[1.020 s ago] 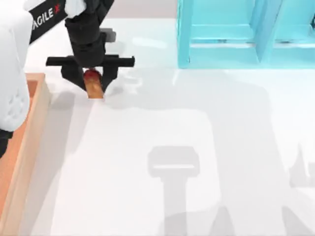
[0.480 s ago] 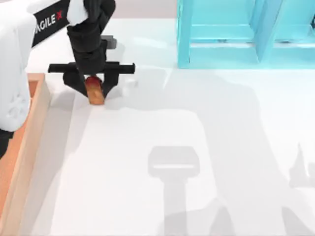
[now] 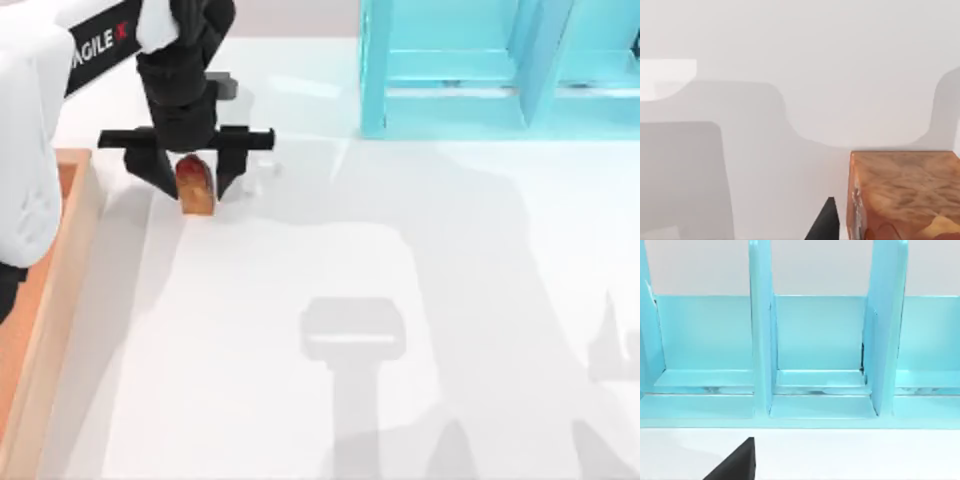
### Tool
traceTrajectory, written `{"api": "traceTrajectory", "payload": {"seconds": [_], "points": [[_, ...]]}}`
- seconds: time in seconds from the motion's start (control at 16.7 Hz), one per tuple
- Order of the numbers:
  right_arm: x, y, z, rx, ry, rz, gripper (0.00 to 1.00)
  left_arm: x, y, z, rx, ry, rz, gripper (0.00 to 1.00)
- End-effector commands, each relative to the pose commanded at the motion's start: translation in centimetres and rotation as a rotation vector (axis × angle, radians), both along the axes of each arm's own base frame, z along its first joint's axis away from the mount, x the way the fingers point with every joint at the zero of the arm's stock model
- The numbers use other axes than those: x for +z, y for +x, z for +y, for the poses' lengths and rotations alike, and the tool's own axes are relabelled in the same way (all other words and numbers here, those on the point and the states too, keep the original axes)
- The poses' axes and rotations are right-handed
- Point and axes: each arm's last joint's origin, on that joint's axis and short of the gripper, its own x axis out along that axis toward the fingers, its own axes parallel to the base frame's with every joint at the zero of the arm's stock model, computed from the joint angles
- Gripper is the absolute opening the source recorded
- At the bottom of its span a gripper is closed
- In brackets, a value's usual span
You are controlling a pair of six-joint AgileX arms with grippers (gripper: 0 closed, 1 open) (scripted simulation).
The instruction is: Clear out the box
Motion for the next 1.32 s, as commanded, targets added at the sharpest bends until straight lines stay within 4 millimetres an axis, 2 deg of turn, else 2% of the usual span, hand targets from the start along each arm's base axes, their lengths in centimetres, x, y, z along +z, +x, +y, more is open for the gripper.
{"api": "traceTrajectory", "payload": {"seconds": [0.18, 0.24, 0.9, 1.14, 1.32], "points": [[0.0, 0.0, 0.0, 0.000, 0.000, 0.000, 1.00, 0.0, 0.0, 0.0, 0.000, 0.000, 0.000, 0.98], [0.0, 0.0, 0.0, 0.000, 0.000, 0.000, 1.00, 0.0, 0.0, 0.0, 0.000, 0.000, 0.000, 1.00], [0.0, 0.0, 0.0, 0.000, 0.000, 0.000, 1.00, 0.3, 0.2, 0.0, 0.001, 0.003, 0.008, 1.00], [0.0, 0.0, 0.0, 0.000, 0.000, 0.000, 1.00, 3.2, 0.5, -0.1, 0.001, 0.001, 0.002, 1.00], [0.0, 0.0, 0.0, 0.000, 0.000, 0.000, 1.00, 4.7, 0.5, -0.1, 0.001, 0.001, 0.004, 1.00]]}}
